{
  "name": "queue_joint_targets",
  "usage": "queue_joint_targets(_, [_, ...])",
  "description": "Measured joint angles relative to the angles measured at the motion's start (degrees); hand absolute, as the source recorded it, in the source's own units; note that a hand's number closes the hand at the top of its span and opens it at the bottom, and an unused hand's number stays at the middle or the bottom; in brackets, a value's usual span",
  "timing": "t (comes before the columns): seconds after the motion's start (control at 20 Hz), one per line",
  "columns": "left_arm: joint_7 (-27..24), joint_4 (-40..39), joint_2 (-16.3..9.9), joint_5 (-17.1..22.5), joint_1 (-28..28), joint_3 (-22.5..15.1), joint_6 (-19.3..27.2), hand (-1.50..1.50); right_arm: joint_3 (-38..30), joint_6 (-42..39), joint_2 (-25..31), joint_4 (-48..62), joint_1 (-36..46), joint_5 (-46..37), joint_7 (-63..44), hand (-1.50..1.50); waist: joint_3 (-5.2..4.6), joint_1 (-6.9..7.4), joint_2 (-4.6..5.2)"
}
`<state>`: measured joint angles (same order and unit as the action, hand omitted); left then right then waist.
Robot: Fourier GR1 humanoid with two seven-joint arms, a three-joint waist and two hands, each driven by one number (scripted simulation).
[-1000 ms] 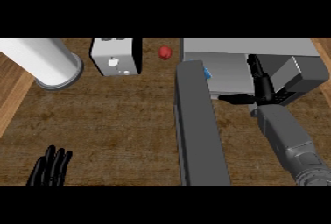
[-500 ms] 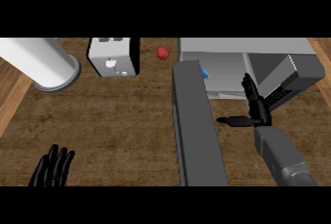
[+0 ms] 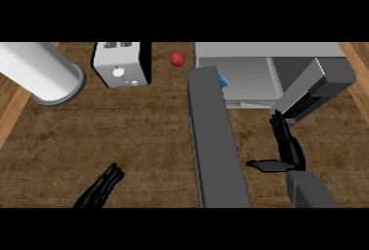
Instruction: Pick up the milk, place it into the microwave and close the microwave
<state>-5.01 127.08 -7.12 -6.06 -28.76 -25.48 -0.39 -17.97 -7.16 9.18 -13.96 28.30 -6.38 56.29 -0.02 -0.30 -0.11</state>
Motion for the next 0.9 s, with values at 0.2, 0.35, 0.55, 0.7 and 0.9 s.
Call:
queue_joint_targets(0.2, [1.1, -2.8, -0.6, -1.2, 4.1, 0.1, -1.2, 1.50, 1.1, -2.3, -0.3, -2.7, -5.2, 0.4, 1.1, -1.50, 0.01, -0.13, 0.01])
queue_joint_targets(0.35, [1.9, -5.6, 0.5, -1.4, 7.7, 0.1, -1.2, 1.50, 2.0, -3.5, 0.0, -6.7, -9.0, 1.2, 0.8, -1.50, -0.01, -0.40, -0.04])
queue_joint_targets(0.55, [3.7, -9.3, 1.8, -2.1, 11.6, -1.1, -1.7, 1.50, 3.4, -5.1, 0.3, -12.2, -14.5, 2.2, 0.6, -1.50, -0.10, -0.62, -0.15])
queue_joint_targets(0.7, [4.8, -12.2, 2.5, -2.6, 15.3, -1.5, -2.6, 1.50, 4.3, -6.1, 0.5, -16.9, -18.4, 3.3, 0.0, -1.50, -0.10, -0.73, -0.14])
queue_joint_targets(0.9, [6.4, -17.5, 3.3, -2.7, 21.4, -2.0, -5.1, 1.50, 5.2, -7.6, 2.0, -22.5, -23.4, 5.0, -1.0, -1.50, -0.06, -1.02, -0.03])
